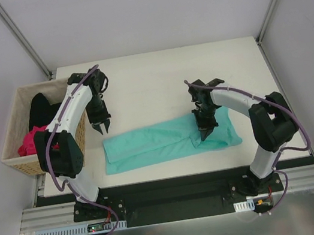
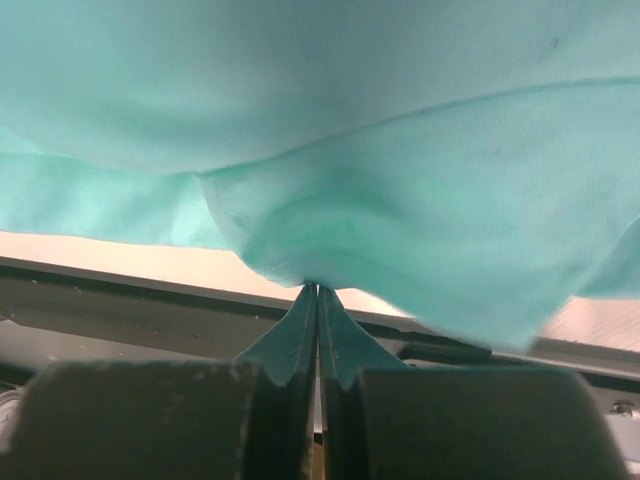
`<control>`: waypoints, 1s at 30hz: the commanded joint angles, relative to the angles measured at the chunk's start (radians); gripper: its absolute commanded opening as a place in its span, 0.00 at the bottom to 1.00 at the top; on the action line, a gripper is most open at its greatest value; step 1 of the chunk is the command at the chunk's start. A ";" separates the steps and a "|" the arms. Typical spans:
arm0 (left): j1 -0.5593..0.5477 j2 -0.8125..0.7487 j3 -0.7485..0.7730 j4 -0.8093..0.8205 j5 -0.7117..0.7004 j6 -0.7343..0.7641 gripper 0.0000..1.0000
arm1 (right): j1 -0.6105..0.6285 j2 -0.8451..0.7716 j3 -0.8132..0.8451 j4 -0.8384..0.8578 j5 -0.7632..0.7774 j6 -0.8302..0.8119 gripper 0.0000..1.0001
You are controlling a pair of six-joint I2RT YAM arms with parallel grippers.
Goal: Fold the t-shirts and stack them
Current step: Fold the other side of the tshirt into a rectangle
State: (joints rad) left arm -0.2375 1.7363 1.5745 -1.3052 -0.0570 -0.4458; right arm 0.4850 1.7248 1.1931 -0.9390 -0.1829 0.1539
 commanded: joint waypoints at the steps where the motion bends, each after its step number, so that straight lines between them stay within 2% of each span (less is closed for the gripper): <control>1: -0.019 0.026 0.044 -0.019 0.016 0.027 0.22 | 0.026 -0.073 -0.021 -0.044 -0.001 0.039 0.01; 7: -0.023 0.031 0.033 -0.014 0.014 0.024 0.21 | 0.035 -0.076 0.094 -0.118 0.068 0.030 0.01; 13: -0.023 0.011 0.007 -0.014 0.005 0.013 0.21 | 0.033 -0.015 0.160 -0.118 0.073 0.010 0.01; 18: -0.023 -0.014 -0.022 -0.017 -0.006 0.010 0.21 | 0.033 0.051 0.135 -0.072 0.040 0.007 0.01; 30: -0.023 -0.046 -0.042 -0.037 -0.017 0.006 0.22 | 0.064 0.055 0.019 0.011 -0.006 0.042 0.01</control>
State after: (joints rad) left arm -0.2501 1.7348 1.5436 -1.2980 -0.0608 -0.4335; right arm 0.5251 1.7973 1.2201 -0.9314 -0.1650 0.1730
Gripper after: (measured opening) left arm 0.216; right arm 0.013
